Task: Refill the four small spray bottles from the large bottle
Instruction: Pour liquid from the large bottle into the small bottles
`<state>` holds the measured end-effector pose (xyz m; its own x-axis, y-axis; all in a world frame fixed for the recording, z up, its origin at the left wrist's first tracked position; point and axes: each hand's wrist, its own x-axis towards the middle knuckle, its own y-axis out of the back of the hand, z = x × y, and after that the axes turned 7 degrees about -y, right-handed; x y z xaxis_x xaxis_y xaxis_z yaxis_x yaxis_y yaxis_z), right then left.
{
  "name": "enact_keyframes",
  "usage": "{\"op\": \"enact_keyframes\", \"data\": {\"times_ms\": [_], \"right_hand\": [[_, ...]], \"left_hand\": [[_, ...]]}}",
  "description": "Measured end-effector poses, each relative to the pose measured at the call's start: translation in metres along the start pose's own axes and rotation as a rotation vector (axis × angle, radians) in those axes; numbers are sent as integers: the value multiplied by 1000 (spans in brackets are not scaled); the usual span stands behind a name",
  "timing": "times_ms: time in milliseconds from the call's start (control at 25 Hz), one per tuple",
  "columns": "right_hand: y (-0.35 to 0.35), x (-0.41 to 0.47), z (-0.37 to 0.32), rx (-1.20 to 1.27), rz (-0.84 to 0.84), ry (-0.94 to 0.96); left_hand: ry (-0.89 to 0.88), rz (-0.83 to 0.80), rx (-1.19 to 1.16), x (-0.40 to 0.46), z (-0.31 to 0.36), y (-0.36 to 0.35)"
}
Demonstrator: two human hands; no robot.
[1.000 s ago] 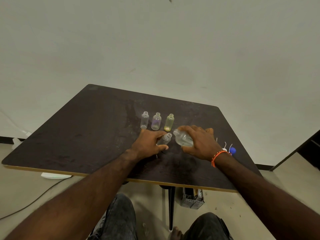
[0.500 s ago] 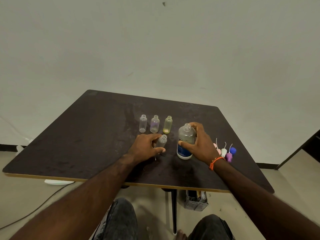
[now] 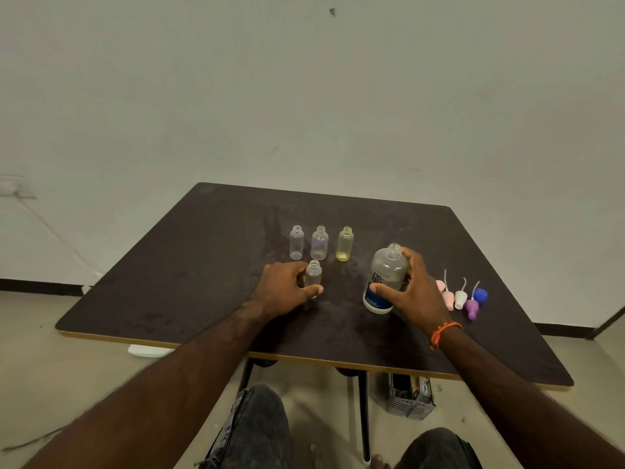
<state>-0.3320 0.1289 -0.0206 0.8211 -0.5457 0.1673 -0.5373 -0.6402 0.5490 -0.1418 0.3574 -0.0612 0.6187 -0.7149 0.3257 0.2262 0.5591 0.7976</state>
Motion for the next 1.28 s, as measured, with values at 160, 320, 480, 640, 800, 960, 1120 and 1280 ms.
{"op": "enact_keyframes", "data": {"times_ms": [160,320,480,640,800,960,1120,1280], "right_hand": [[-2,2,5,37,-9,25],[-5,3,12,89,4,34],[-7,4,15,109,10,48],[-8,6,16,89,25,56],[-8,6,18,87,18,60],[-8,5,18,90,7,59],[-8,4,16,92,7,49],[-8,4,18,105,1,40]], "left_hand": [[90,58,87,1,-24,21],[202,138,120,12,-53,33],[295,168,142,30,-74,36],[331,172,105,44,-84,34],[360,213,74,40,-83,34],[217,410,164,39,-64,40],[152,341,267,61,-38,43],[179,106,397,80,-25,39]]}}
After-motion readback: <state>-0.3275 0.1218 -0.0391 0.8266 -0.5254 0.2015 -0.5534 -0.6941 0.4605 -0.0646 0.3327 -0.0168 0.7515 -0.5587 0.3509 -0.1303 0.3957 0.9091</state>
